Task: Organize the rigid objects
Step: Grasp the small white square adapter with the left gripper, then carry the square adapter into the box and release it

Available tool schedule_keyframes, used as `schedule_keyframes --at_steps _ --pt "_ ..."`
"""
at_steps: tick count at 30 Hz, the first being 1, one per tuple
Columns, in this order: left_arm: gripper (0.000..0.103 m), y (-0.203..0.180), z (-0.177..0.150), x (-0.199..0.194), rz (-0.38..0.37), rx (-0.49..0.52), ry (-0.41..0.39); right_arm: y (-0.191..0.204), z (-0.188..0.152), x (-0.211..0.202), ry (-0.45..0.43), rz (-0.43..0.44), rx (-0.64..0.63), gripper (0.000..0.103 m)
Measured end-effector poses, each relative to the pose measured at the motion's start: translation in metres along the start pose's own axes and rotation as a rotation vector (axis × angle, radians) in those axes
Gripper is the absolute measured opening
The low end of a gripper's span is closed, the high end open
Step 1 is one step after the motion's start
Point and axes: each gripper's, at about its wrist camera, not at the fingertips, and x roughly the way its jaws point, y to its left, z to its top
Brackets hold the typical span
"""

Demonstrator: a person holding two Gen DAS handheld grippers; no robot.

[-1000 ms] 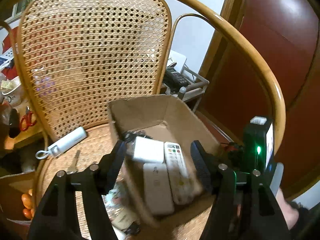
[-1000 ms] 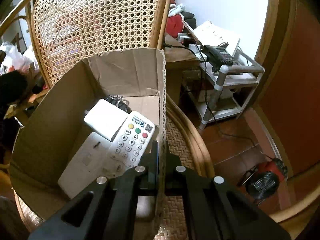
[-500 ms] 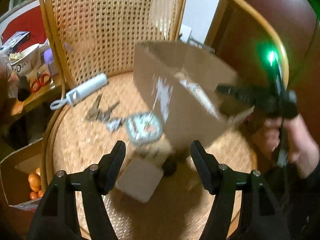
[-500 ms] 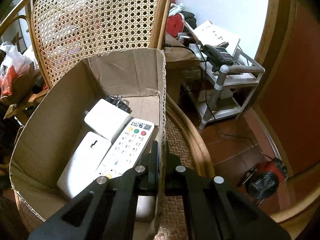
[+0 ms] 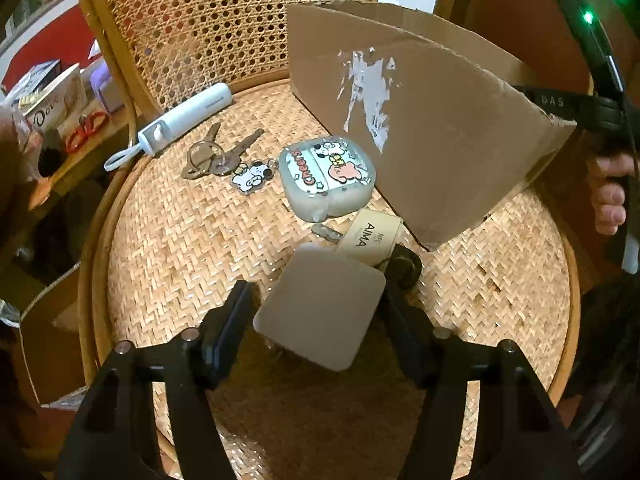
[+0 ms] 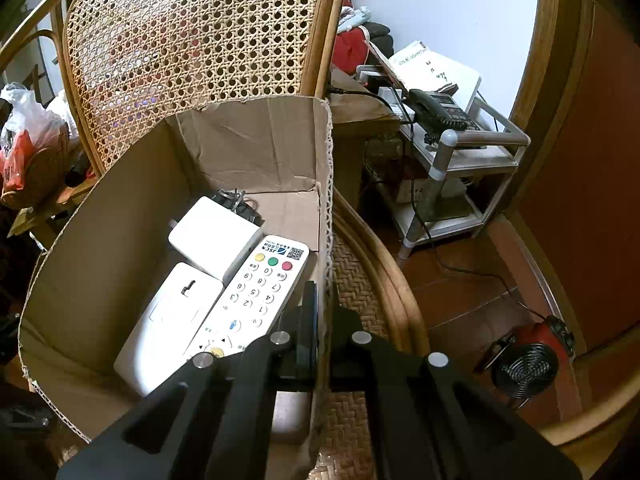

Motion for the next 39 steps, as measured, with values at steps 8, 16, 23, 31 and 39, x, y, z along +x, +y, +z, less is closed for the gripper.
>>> schedule_keyframes --at_steps 8,16,23,31,39 --pt "0.055 0.007 0.008 -0.008 0.031 -0.042 -0.026 0.001 0.0 0.0 0.001 0.0 0.0 0.004" --pt "0.055 0.008 0.053 -0.049 0.082 -0.109 -0.185 0.0 -0.001 0.002 -0.002 -0.003 -0.012 0.004" --pt "0.055 -0.013 0.099 -0.071 0.086 -0.117 -0.284 0.002 -0.002 0.002 0.0 -0.002 -0.012 0.004" --pt "0.056 -0.063 0.134 -0.081 0.039 -0.042 -0.339 0.002 -0.001 0.002 -0.001 -0.002 -0.016 0.004" --pt "0.056 -0.107 0.139 -0.031 0.005 0.011 -0.243 0.0 0.0 0.001 0.0 0.001 -0.02 0.004"
